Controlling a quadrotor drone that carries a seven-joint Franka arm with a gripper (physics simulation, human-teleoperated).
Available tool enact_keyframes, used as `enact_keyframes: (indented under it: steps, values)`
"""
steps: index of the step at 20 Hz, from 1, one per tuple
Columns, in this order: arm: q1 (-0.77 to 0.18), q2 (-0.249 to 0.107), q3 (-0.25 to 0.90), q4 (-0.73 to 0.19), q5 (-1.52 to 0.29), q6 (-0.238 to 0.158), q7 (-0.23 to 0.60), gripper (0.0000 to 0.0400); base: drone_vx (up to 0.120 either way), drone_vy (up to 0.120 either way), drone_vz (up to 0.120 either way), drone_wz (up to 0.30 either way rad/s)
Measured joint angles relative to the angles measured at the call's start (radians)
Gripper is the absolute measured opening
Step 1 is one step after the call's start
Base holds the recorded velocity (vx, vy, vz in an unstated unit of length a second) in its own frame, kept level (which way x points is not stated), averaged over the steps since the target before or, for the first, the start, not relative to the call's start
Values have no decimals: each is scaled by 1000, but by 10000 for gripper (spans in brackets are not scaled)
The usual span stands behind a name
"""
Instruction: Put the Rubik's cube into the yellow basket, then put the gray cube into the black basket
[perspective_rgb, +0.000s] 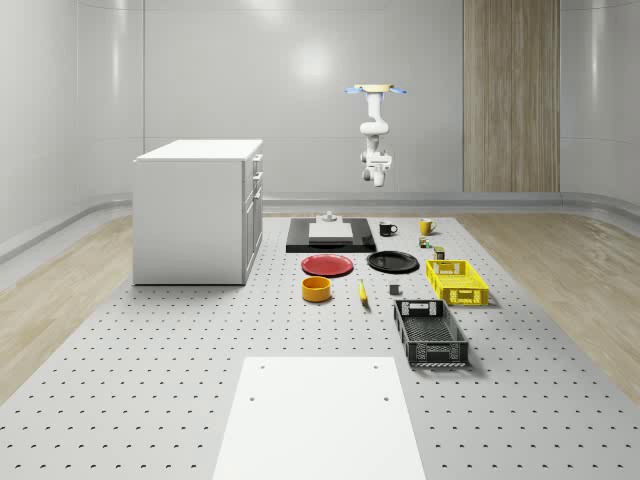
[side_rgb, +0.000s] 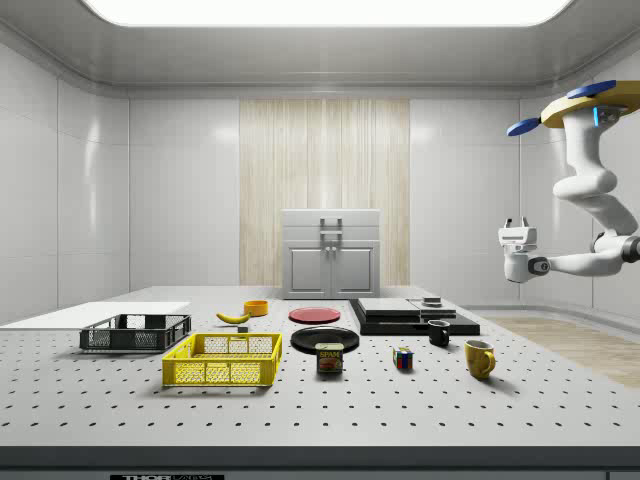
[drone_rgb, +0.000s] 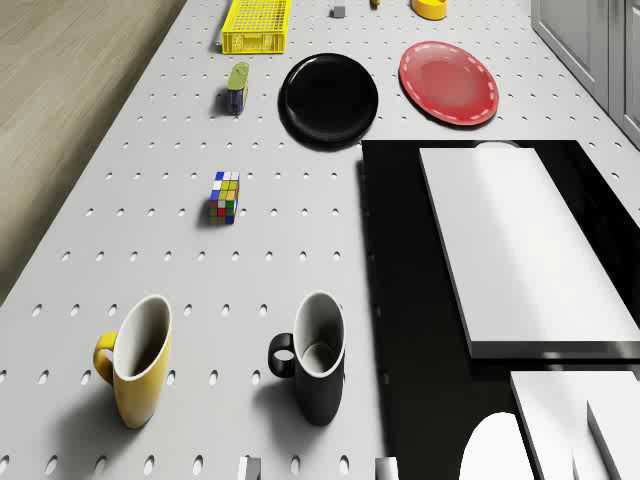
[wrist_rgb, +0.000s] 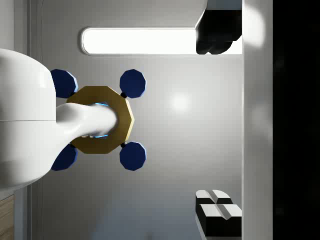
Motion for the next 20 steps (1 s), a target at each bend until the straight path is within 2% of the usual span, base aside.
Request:
enact_keyframes:
  steps: [7, 10, 15, 20]
  values:
    - [-3, 33, 2, 149, 1, -111, -2, 400, 0, 6, 0, 0]
    - [-4, 53, 2, 206, 2, -145, -2, 400, 13, 120, 0, 0]
    - [-5, 76, 3, 266, 2, -178, -2, 400, 120, 120, 0, 0]
    - [-6, 84, 3, 289, 2, -189, -3, 400, 120, 120, 0, 0]
